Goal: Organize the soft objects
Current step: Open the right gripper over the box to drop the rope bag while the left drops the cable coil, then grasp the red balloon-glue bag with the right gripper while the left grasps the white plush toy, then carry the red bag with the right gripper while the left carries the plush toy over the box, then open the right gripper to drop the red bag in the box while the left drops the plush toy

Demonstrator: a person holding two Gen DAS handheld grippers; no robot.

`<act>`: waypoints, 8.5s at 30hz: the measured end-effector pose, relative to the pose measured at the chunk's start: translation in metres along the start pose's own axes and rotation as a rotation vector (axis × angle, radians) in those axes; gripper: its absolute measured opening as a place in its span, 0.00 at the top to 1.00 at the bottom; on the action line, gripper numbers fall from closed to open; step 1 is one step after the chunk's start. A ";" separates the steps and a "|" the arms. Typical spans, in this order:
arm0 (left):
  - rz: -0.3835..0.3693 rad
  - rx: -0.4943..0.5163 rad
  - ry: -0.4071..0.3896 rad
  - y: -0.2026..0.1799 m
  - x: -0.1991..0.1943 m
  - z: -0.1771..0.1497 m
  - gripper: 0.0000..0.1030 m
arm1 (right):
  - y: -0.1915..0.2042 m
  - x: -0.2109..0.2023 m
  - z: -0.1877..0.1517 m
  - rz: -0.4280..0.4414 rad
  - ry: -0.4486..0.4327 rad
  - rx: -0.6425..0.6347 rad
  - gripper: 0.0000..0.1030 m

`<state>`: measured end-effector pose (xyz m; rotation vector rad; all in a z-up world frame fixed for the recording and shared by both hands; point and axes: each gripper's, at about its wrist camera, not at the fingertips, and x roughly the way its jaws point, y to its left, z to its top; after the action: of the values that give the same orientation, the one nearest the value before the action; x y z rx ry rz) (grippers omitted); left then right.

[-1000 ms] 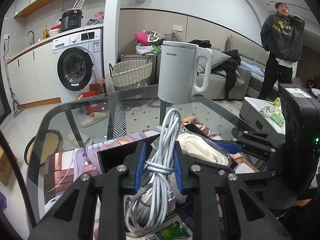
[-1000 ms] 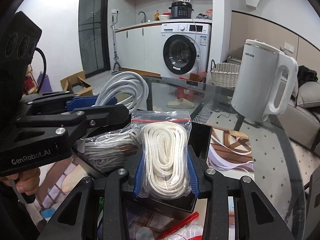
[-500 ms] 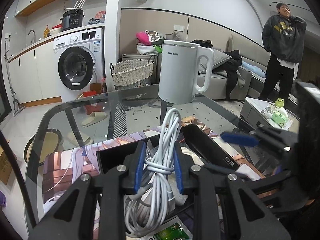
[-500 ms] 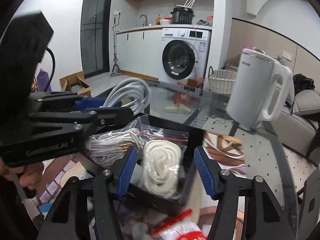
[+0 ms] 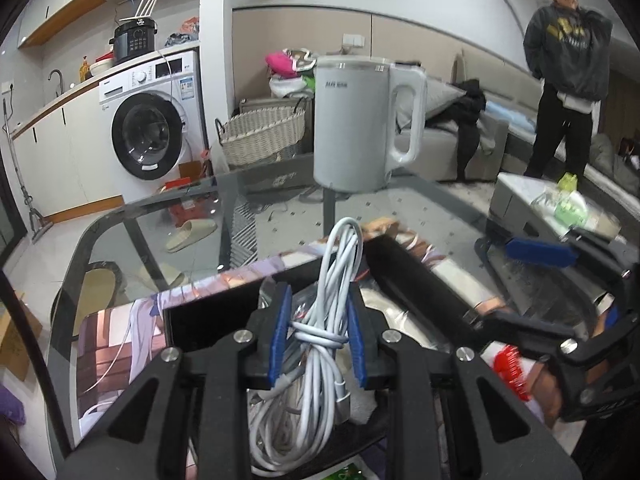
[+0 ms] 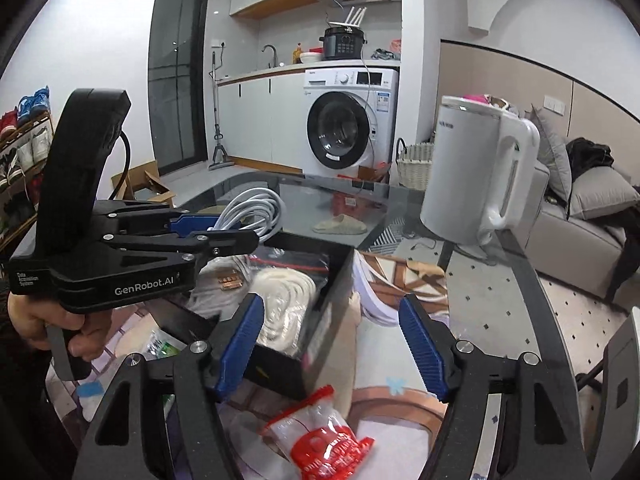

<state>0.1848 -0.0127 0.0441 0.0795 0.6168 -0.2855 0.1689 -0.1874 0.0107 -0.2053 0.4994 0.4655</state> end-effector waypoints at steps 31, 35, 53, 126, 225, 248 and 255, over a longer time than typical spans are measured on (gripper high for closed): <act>0.043 -0.075 -0.020 0.008 -0.037 -0.015 0.02 | -0.002 -0.008 -0.006 0.038 0.011 0.018 0.09; 0.078 -0.094 -0.048 0.010 -0.053 -0.019 0.00 | -0.001 -0.011 -0.011 0.046 0.016 0.016 0.03; 0.155 -0.120 -0.043 0.005 -0.092 -0.064 0.00 | -0.007 -0.030 -0.032 0.036 0.052 0.005 0.00; -0.027 -0.105 0.188 -0.009 -0.069 -0.131 0.07 | 0.033 0.025 -0.064 0.181 0.298 -0.114 0.44; 0.031 -0.062 -0.054 0.026 -0.027 0.000 0.82 | 0.034 0.049 0.033 0.159 0.103 -0.058 0.55; -0.002 -0.048 -0.038 0.022 -0.018 -0.001 0.81 | 0.033 0.078 0.020 0.168 0.167 -0.098 0.51; -0.003 -0.044 -0.042 0.022 -0.020 -0.001 0.81 | 0.020 0.051 0.023 0.128 0.097 -0.074 0.32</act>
<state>0.1749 0.0132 0.0545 0.0299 0.5816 -0.2760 0.2083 -0.1441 0.0031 -0.2685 0.5928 0.6016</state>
